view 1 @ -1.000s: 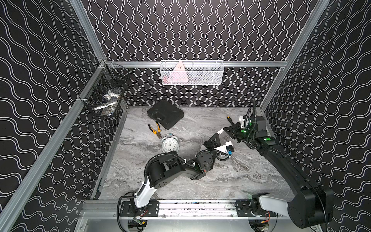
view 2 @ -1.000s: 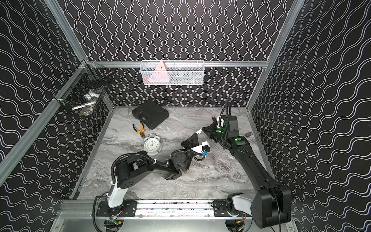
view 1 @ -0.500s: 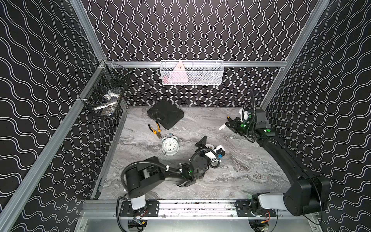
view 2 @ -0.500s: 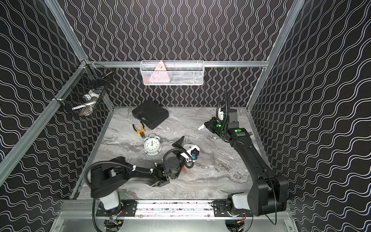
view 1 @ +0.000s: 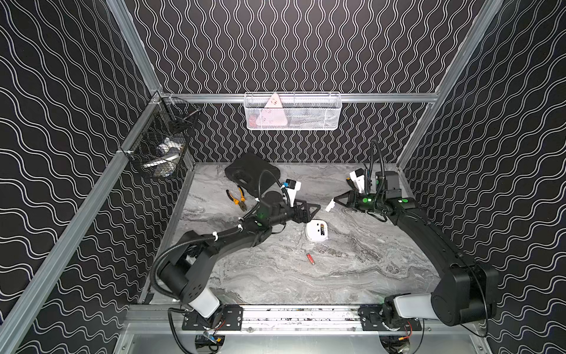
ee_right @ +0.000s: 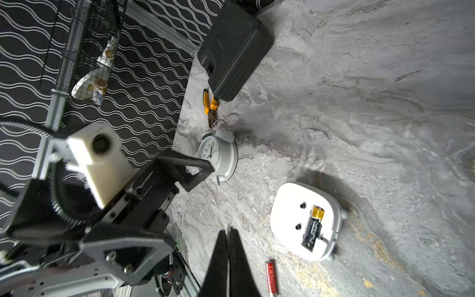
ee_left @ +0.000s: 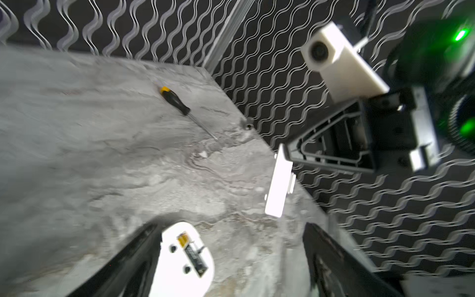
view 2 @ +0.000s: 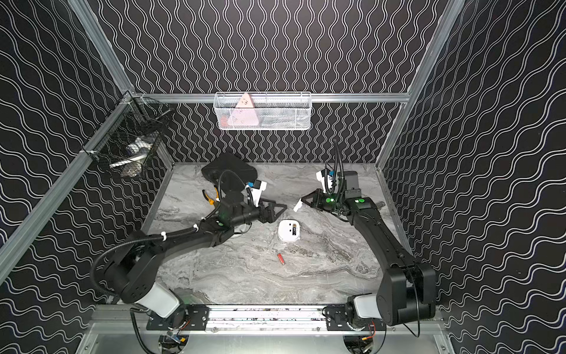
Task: Insert the battery into the alarm
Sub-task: Install the cover on the alarm.
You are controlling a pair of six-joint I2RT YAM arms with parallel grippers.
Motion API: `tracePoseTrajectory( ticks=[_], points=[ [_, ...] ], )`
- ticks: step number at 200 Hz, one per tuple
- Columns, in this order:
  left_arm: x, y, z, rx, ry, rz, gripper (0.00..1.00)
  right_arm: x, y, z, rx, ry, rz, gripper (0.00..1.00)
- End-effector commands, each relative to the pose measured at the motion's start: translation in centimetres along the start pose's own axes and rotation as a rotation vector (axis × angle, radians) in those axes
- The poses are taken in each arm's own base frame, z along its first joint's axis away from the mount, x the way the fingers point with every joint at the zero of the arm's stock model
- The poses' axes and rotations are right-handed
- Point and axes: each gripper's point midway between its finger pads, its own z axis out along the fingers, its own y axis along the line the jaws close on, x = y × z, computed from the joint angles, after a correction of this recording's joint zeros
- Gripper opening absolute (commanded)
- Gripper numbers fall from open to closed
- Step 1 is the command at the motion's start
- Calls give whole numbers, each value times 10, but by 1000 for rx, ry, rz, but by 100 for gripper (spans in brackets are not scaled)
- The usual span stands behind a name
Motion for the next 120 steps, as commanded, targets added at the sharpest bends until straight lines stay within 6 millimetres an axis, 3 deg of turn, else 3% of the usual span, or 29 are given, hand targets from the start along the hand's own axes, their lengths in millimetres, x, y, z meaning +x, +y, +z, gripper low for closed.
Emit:
tracePoseTrajectory(
  ticks=[1,43,86,120],
  points=[
    [-7,-53,-5,338,82,-214,83,2,23,1,-124,36,-66,0],
    [-5,-60,-3,395,95,-258,72,3,34,8,-185,47,-66,0],
    [-4,-68,-5,456,94,-291,52,6,37,19,-198,70,-53,0],
    [-3,-62,-5,453,80,-317,44,6,40,18,-207,74,-57,0]
  ],
)
